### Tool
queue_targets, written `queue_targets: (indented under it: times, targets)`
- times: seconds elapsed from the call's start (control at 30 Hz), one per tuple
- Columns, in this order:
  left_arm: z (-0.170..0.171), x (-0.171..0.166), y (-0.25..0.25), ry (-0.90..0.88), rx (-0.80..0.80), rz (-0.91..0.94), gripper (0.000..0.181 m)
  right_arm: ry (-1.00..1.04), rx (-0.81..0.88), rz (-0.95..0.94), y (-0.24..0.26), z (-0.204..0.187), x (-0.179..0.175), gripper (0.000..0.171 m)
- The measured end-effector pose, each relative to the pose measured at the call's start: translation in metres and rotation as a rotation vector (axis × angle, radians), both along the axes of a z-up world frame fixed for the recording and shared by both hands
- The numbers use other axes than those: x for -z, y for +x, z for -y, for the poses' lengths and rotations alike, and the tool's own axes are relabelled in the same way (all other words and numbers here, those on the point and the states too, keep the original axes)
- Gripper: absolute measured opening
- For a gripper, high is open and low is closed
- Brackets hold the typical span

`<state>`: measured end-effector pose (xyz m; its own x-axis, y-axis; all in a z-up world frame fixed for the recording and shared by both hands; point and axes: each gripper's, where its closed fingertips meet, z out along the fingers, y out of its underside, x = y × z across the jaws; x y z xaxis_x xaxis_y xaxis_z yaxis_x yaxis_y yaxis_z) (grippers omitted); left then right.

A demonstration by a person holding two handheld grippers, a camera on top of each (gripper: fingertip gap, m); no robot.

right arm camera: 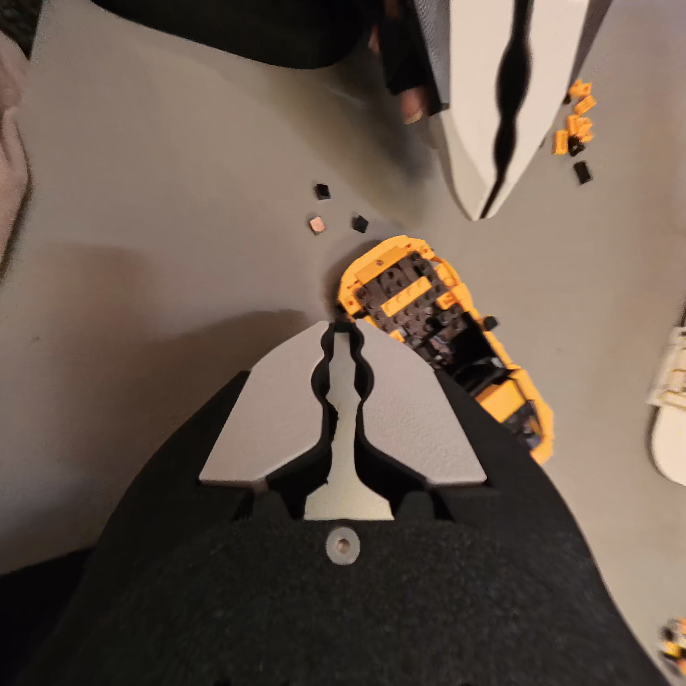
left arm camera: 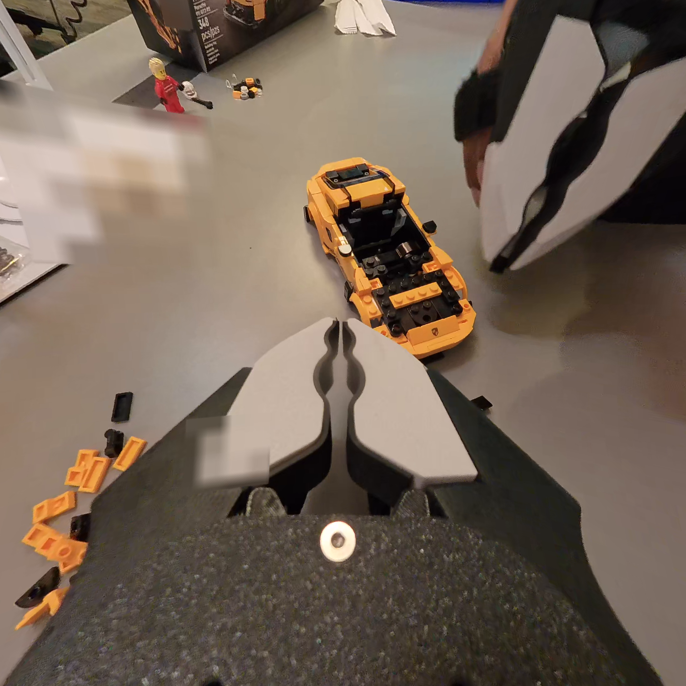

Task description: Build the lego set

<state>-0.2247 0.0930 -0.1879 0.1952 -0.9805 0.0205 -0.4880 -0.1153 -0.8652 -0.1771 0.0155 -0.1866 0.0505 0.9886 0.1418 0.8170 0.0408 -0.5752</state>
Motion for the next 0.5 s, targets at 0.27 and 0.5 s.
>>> queue_targets:
  times: [0.27,0.5]
  targets:
    - [0.002,0.002,0.000,0.002,0.014,-0.011,0.003,0.022,-0.188,0.132,0.004,-0.023,-0.004,0.007]
    - [0.004,0.005,0.001,0.002,0.025,-0.026,0.004,-0.012,-0.304,0.170,0.001,-0.018,0.005,0.007]
